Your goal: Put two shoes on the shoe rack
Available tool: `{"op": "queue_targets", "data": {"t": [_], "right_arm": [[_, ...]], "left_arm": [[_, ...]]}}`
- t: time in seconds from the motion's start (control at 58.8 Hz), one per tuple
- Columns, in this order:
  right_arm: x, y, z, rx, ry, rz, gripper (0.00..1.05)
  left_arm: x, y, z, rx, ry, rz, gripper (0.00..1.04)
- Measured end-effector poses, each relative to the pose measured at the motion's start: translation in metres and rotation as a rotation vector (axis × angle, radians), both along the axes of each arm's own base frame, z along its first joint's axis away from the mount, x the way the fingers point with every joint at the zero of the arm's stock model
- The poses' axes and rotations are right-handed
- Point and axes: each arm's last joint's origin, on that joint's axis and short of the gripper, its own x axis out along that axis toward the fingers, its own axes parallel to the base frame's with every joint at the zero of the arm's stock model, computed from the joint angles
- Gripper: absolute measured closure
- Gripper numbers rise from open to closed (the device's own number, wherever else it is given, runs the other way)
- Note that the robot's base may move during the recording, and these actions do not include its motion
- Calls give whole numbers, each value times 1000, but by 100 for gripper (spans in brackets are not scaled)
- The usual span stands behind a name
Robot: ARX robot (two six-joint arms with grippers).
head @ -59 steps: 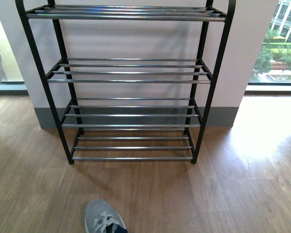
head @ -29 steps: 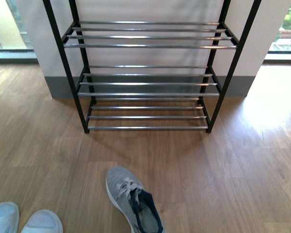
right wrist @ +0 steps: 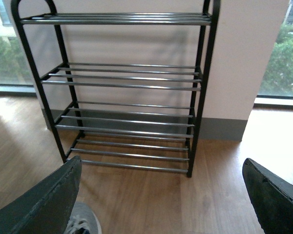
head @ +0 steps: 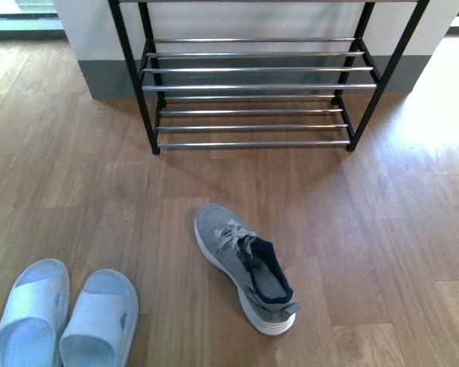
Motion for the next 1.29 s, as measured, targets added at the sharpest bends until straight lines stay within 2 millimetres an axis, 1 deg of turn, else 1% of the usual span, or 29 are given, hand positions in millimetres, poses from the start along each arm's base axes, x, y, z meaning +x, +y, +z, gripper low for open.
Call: {"op": "queue_targets", "data": {"t": [0.119, 0.187, 0.255, 0.306, 0.374, 0.493, 0.527, 0.544, 0.578, 0.612, 0.629, 0.68, 0.748, 0.782, 0.85, 0.867, 0.969, 1.139, 1.293], "right_arm": [[0, 0, 0, 0, 2, 8, 9], [3, 1, -3, -8, 77, 142, 9], [12, 2, -8, -31, 135, 202, 9], [21, 4, -10, -58, 158, 225, 9], [37, 3, -11, -106, 173, 197, 9], [75, 2, -13, -159, 221, 168, 9], [89, 3, -17, -182, 239, 164, 9], [92, 4, -19, -190, 243, 165, 9], [104, 5, -26, -205, 271, 162, 9], [112, 6, -33, -213, 298, 172, 9], [119, 7, -41, -222, 328, 177, 9], [132, 10, -59, -244, 386, 174, 9], [145, 12, -78, -266, 434, 168, 9], [154, 13, -93, -266, 489, 172, 9], [162, 16, -115, -262, 568, 172, 9], [166, 18, -129, -254, 616, 173, 9], [171, 23, -156, -221, 705, 183, 9], [182, 31, -186, -187, 775, 179, 9], [191, 29, -213, -132, 862, 142, 9]], "left_arm": [[0, 1, 0, 0, -1, 13, 103], [0, 1, 0, 1, -1, 12, 103], [0, 0, 0, 0, 0, 4, 103], [0, 0, 0, 0, 0, 1, 103], [0, 0, 0, 0, 0, 1, 103], [0, 0, 0, 0, 0, 1, 103], [0, 0, 0, 0, 0, 2, 103], [0, 0, 0, 0, 0, 2, 103], [0, 0, 0, 0, 0, 3, 103], [0, 0, 0, 0, 0, 3, 103], [0, 0, 0, 0, 0, 2, 103], [0, 0, 0, 0, 0, 1, 103], [0, 0, 0, 0, 0, 1, 103], [0, 0, 0, 0, 0, 2, 103], [0, 0, 0, 0, 0, 2, 103], [0, 0, 0, 0, 0, 1, 103], [0, 0, 0, 0, 0, 2, 103], [0, 0, 0, 0, 0, 1, 103], [0, 0, 0, 0, 0, 1, 103]]}}
